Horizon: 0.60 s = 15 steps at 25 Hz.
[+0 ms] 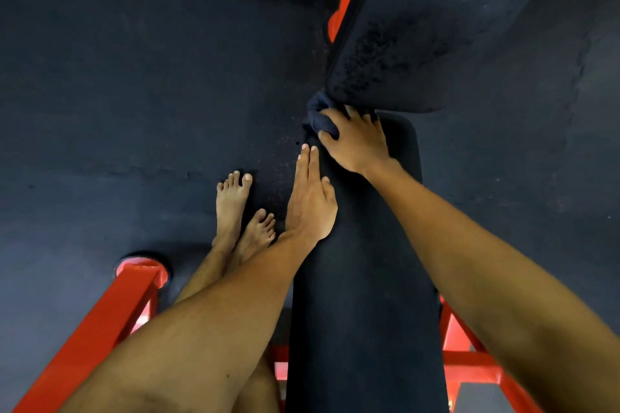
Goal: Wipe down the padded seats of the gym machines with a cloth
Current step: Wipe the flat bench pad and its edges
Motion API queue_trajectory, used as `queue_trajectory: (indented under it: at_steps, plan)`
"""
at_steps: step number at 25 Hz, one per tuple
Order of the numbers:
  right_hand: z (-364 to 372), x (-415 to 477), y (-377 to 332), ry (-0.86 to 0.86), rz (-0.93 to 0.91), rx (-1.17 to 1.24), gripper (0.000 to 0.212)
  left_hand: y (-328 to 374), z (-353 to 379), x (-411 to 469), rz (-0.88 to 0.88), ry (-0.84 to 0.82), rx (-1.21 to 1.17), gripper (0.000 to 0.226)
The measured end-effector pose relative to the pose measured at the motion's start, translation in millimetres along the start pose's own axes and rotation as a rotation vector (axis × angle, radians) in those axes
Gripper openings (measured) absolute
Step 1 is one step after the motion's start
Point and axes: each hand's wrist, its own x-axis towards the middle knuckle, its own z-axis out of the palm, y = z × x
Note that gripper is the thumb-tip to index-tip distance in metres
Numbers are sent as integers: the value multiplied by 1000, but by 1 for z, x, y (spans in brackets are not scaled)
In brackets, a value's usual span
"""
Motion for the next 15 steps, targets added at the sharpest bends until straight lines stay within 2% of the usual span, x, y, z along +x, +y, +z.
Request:
queue_trajectory:
  at_steps: [6, 9, 13, 15]
  plan:
    - [26, -135, 33, 131, -48, 33, 54, 1, -5, -1, -30, -63, -92, 63]
    - [26, -111, 32, 129, 21, 15, 53, 1, -8, 4, -31, -82, -123, 63]
    - [19, -58, 6, 107, 302, 154, 51, -5, -5, 5, -24, -117, -156, 63]
    - [20, -66, -8, 113, 305, 166, 52, -9, -5, 7, -10, -135, -172, 63]
